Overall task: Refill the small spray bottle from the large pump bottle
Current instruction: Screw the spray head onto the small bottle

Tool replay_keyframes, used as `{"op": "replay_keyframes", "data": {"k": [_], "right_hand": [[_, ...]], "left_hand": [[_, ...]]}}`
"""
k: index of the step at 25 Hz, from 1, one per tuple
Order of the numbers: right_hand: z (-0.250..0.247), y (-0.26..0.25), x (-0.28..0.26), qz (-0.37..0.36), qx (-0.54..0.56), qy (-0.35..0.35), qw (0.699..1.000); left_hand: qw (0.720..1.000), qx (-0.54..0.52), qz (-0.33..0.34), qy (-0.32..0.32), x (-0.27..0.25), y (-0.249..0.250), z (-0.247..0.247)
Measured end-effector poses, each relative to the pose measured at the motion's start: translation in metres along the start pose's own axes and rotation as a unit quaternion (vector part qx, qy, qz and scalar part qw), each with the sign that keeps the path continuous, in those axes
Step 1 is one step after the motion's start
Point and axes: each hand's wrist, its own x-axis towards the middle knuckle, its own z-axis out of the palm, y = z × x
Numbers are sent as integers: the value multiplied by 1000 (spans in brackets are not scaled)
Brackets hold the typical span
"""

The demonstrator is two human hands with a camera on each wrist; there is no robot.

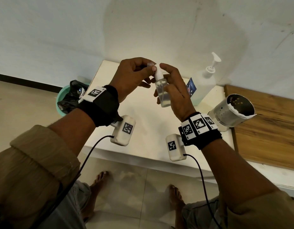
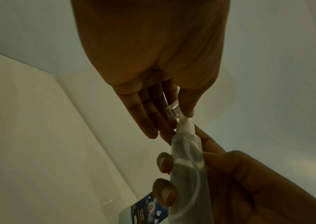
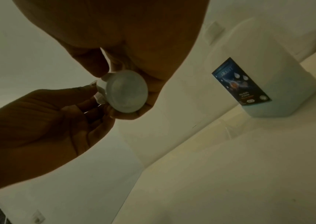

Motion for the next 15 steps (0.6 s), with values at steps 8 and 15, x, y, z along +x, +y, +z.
{"op": "replay_keyframes", "data": {"k": [8, 15], "right_hand": [[-1, -7, -1, 0, 45, 35, 998], [-3, -9, 1, -18, 47, 41, 998]], "left_hand": [[999, 10, 16, -46, -2, 2, 1], [998, 11, 30, -48, -2, 2, 0]]}}
